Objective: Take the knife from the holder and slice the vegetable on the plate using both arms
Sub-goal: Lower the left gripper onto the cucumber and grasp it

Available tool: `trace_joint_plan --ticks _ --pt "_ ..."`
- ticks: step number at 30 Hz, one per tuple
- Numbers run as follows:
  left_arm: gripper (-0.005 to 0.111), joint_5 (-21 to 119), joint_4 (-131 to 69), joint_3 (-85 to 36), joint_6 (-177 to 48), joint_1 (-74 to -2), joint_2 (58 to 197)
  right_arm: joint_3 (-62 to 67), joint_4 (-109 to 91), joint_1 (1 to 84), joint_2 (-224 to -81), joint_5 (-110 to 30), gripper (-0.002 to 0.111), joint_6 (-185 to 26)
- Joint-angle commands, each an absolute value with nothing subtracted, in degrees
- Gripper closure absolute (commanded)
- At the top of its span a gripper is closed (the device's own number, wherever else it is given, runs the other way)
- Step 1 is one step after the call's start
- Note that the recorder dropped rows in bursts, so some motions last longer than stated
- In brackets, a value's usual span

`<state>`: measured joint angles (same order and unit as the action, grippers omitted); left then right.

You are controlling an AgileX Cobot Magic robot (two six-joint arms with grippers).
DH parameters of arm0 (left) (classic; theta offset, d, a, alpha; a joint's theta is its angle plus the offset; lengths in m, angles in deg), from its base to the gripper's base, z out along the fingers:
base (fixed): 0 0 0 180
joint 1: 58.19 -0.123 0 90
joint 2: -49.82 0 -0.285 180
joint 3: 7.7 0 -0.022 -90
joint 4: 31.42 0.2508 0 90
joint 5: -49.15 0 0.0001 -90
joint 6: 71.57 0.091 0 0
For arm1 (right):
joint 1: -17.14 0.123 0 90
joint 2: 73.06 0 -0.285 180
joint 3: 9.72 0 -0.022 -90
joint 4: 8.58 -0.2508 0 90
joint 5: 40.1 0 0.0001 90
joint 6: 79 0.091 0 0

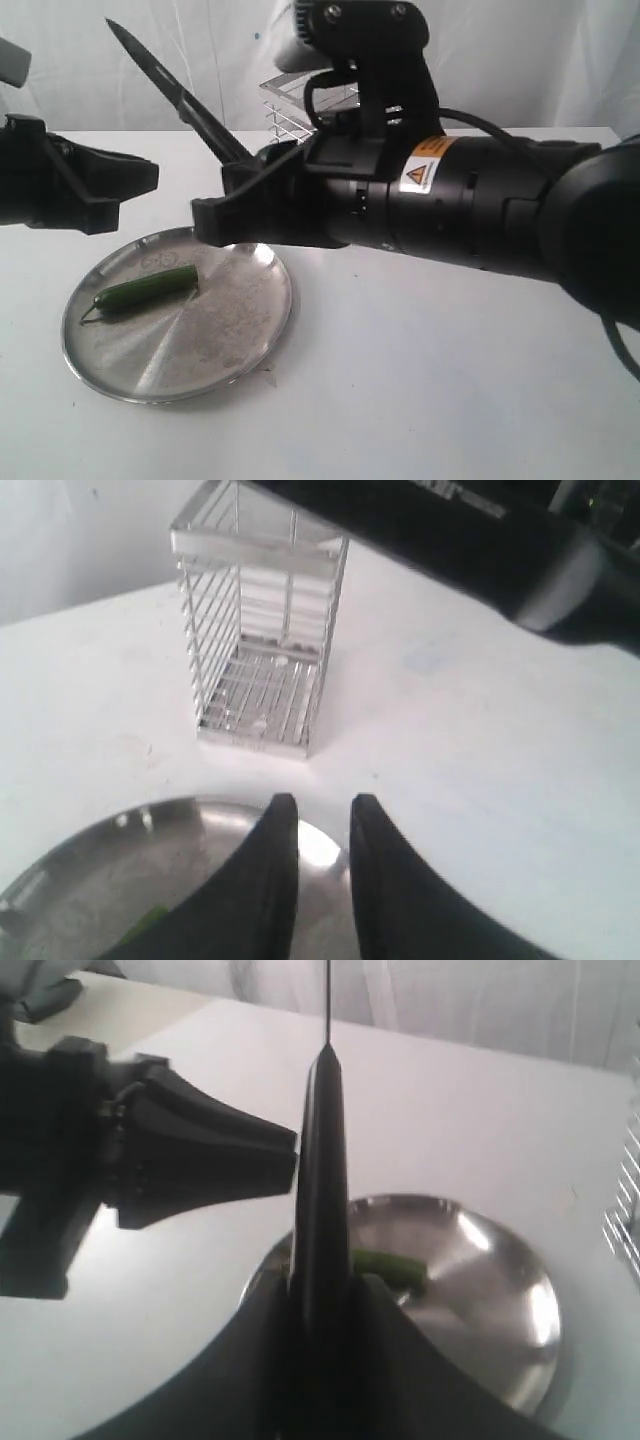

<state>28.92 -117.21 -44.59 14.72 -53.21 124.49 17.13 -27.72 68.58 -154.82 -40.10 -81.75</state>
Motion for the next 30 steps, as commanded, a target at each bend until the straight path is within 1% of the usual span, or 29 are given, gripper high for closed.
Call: trace_joint_plan --ticks 1,6,8,10,11,13,16,18,20,24,26,30 --pt "0.081 31.8 -106.0 -44.2 4.3 -52.9 124.3 16.9 -28.7 66.1 -155.9 -30.3 0.108 -81.1" --pt "0.081 29.7 -100.1 -44.2 1.7 -52.9 124.3 16.9 -28.4 66.1 -159.8 -27.4 0.108 -80.2" --pt "0.079 28.4 -95.2 -44.3 1.7 -52.9 124.3 16.9 -28.2 66.1 -161.6 -27.8 0.108 -79.5" --pt "0.068 30.0 -91.8 -45.6 1.7 -52.9 124.8 16.9 -28.1 66.1 -163.9 -28.1 0.108 -78.1" --pt "0.053 31.6 -90.4 -47.4 1.7 -52.9 125.7 16.9 -28.1 66.1 -166.2 -28.3 0.108 -76.6" --pt "0.041 32.9 -90.4 -48.7 2.9 -52.2 127.6 16.9 -28.1 66.1 -168.9 -28.3 0.108 -75.1" --pt "0.044 35.5 -90.4 -48.9 7.7 -49.3 130.9 16.9 -28.1 66.1 -170.4 -29.0 0.108 -74.8" --pt "0.044 40.6 -90.4 -48.9 10.6 -47.6 134.0 16.9 -28.1 66.1 -170.6 -29.7 0.108 -74.8" --pt "0.044 48.8 -90.4 -48.6 16.8 -47.1 139.1 16.9 -28.1 66.1 -170.6 -30.4 0.108 -74.8" --pt "0.044 51.1 -90.4 -44.6 26.6 -47.1 146.3 16.9 -28.2 66.1 -170.6 -31.7 0.108 -74.8" --pt "0.044 55.1 -90.4 -42.5 28.9 -47.1 148.4 16.9 -28.1 66.1 -170.6 -32.1 0.108 -75.2" --pt "0.044 55.4 -90.4 -39.9 29.7 -47.1 151.1 16.9 -28.1 66.1 -170.6 -33.0 0.108 -76.0"
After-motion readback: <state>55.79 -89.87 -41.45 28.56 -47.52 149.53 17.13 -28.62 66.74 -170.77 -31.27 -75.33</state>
